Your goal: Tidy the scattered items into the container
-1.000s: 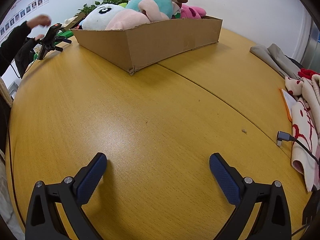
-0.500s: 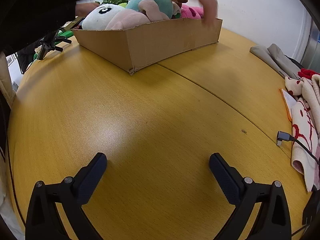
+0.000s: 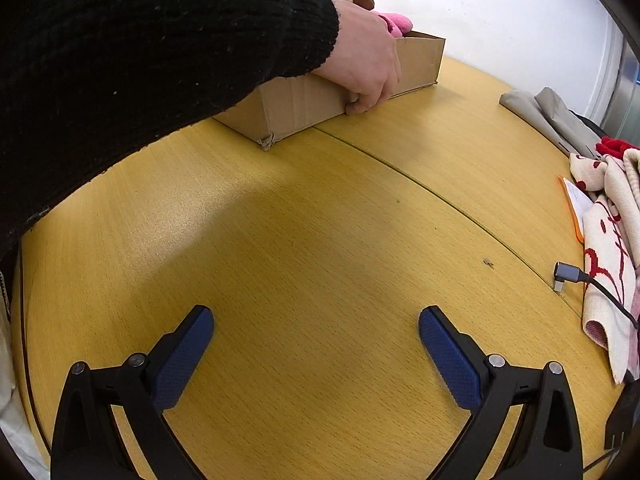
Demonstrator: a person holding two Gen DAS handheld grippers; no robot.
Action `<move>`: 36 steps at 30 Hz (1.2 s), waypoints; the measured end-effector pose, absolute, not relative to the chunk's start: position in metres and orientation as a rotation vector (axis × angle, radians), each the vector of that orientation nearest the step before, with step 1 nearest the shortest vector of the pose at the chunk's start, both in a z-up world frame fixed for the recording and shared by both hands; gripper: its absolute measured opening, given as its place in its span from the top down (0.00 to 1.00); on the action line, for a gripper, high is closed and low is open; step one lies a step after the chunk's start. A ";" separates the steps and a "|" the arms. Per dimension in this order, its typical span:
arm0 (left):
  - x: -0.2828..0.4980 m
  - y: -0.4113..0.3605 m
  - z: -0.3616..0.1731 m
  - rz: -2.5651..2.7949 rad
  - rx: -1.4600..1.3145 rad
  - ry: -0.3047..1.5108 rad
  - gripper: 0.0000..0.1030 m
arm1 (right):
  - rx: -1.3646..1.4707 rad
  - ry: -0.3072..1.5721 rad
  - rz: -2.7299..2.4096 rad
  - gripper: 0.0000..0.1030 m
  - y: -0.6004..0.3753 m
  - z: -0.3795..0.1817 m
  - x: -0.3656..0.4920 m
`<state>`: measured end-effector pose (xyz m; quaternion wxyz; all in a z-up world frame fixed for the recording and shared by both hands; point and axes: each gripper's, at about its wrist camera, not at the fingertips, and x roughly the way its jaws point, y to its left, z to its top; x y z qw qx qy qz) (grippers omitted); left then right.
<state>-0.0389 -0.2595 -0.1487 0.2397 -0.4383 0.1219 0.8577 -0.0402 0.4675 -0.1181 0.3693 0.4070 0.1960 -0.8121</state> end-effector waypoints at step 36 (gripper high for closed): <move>-0.041 -0.263 -0.162 2.348 -1.202 0.333 0.00 | 1.045 0.504 -2.086 0.00 0.467 -0.118 -0.039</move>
